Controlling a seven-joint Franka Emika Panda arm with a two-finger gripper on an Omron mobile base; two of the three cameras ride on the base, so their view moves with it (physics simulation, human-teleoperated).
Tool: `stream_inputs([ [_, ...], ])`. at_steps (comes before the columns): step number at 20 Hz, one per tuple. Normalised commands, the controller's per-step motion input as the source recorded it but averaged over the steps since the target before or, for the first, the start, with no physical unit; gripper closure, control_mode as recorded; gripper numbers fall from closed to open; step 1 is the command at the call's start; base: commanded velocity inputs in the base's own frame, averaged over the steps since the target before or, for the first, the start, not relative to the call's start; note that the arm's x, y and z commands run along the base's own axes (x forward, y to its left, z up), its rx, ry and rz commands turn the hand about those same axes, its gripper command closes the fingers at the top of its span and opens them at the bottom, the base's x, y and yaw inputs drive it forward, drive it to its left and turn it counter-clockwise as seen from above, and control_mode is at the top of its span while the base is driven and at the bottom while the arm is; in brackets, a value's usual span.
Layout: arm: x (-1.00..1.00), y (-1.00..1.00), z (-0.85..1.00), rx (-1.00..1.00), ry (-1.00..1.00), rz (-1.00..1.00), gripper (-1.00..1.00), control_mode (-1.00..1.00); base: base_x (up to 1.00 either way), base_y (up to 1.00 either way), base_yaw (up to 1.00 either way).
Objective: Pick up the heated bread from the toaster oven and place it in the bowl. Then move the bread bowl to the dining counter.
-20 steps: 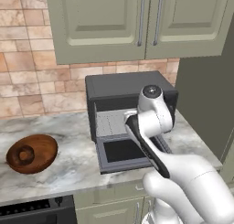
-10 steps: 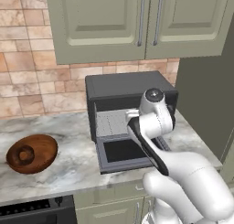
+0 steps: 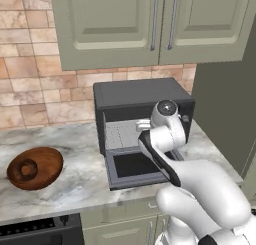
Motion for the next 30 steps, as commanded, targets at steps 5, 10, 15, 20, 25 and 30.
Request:
stream_inputs([
  [5, 0.16, 0.0, -0.04, 0.0, -0.02, 0.0, -1.0, -1.0, 0.0, 0.0, 0.0],
  [10, 0.21, 0.0, -0.01, 0.0, -0.02, 0.0, -1.0, -1.0, 0.0, 0.0, 0.0],
  [15, 0.26, 0.0, -0.13, 0.0, -0.04, 0.0, 1.0, -1.0, 0.0, 0.0, 0.0],
  [20, 0.02, 0.0, -0.03, 0.0, -0.01, 0.0, 1.0, -1.0, 0.0, 0.0, 0.0],
  [25, -0.89, -0.01, 0.17, 0.07, 0.03, 0.0, 1.0, -1.0, 0.0, 0.0, 0.0],
  [30, -1.0, -0.01, 0.69, 0.12, 0.06, 0.07, 1.0, -1.0, 0.0, 0.0, 0.0],
])
